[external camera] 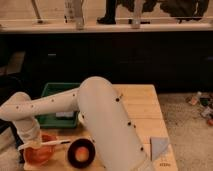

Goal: Place brush in red bowl

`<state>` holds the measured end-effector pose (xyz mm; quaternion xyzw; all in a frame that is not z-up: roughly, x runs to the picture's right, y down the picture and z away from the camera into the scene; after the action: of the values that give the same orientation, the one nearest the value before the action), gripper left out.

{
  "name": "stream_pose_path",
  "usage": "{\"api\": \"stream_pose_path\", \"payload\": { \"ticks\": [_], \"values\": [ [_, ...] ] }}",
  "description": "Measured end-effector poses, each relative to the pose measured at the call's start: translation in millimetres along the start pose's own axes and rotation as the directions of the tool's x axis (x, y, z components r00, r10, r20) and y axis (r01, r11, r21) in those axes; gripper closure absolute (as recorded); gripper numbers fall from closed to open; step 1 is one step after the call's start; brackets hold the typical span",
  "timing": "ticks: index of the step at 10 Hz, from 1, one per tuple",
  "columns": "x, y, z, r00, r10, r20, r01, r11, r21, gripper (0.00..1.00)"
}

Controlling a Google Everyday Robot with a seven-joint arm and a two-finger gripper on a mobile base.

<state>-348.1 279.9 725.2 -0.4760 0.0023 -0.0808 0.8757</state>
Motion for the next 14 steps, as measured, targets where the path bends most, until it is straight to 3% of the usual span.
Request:
{"api": "stream_pose_path", "payload": {
  "ticks": [4,6,13,14],
  "values": [
    [-14.5,0.5,5.9,0.998,-0.003,-0.070,0.002,1.000,-0.021,1.00],
    [-14.0,0.1,6.0,0.998,-0.002,-0.071,0.001,1.000,-0.022,0.96],
    [-13.0,-0.5,6.2,0.997,0.000,-0.071,-0.001,1.000,-0.022,0.27],
    [-13.2,-0.4,6.3,0.997,-0.001,-0.071,-0.001,1.000,-0.022,0.22]
  ]
}}
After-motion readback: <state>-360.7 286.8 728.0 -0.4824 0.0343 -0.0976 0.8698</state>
